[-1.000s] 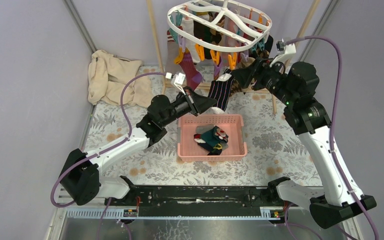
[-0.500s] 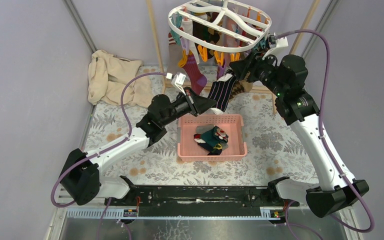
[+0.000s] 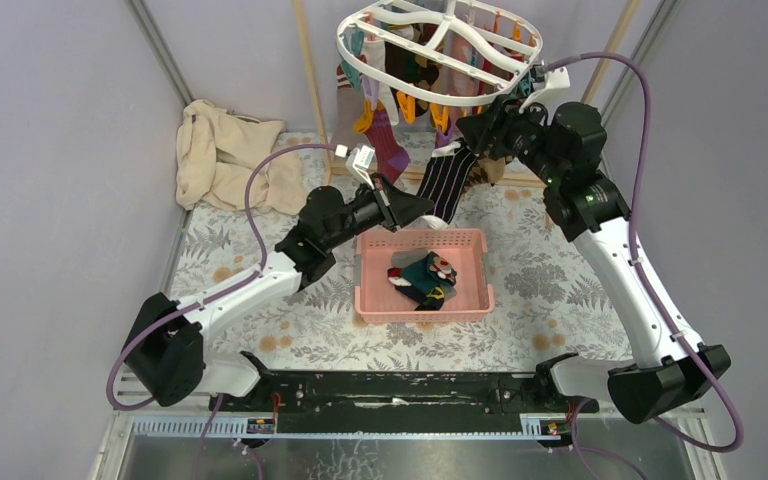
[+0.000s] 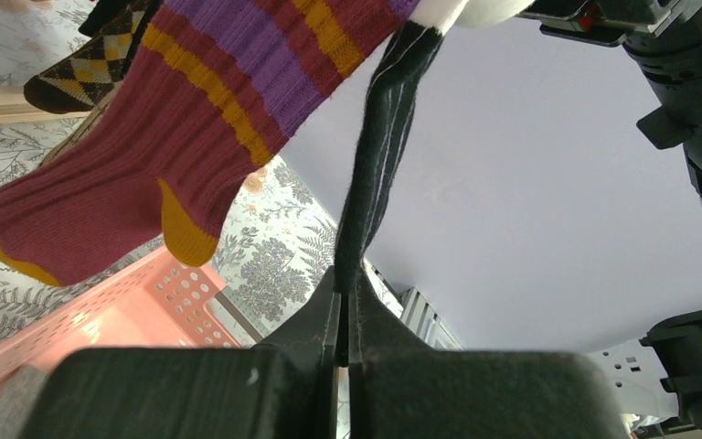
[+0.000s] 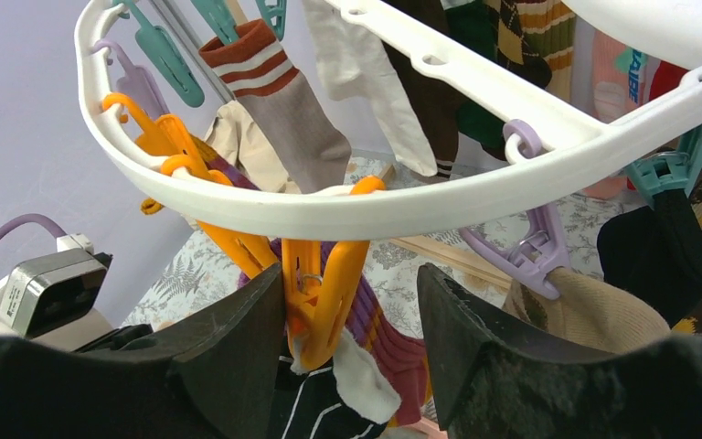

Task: Remove the socks clipped to the hanger
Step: Remove the sock from the hanger.

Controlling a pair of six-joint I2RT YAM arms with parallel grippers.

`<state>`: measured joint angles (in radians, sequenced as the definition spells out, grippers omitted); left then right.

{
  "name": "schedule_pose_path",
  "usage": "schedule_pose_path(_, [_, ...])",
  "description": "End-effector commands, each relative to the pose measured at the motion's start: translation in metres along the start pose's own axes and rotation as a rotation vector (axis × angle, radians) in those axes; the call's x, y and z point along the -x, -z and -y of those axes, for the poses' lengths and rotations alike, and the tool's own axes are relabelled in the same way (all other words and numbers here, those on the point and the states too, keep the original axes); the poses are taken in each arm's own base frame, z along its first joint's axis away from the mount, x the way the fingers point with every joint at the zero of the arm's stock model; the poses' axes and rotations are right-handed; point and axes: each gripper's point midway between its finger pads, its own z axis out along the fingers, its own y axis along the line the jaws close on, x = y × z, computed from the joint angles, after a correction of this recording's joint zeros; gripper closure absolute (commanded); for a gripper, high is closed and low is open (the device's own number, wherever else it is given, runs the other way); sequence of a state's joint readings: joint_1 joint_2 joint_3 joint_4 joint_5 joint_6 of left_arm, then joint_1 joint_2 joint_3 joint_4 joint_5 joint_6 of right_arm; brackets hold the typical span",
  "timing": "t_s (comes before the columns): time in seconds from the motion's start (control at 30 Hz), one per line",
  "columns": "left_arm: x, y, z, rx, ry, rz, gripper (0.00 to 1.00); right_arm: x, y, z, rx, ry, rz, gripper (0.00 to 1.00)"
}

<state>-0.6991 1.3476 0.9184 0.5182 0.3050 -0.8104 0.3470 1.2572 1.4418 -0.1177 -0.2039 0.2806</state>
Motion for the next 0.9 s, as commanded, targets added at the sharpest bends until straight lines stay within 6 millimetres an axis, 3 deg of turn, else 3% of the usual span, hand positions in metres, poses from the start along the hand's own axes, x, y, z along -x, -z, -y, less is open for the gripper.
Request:
schedule_pose_path(0.0, [0.012, -0.003, 0.007, -0.029, -0.038, 0.022, 1.00, 0.045, 0.003, -0.011, 0.006, 0.045, 0.132, 0.39])
schedule_pose_path(0.37, [0.019, -0.007, -0.005, 0.021, -0.046, 0.048, 1.00, 0.048, 0.008, -0.011, -0.014, 0.040, 0.120, 0.42])
schedule_pose_path(0.7, [0.029, -0.007, -0.012, 0.072, -0.083, 0.080, 1.00, 0.053, 0.005, -0.005, -0.073, 0.025, 0.101, 0.56])
schedule_pose_path(0.87, [0.032, -0.006, -0.015, 0.095, -0.103, 0.089, 1.00, 0.049, 0.001, -0.006, -0.076, 0.019, 0.079, 0.55])
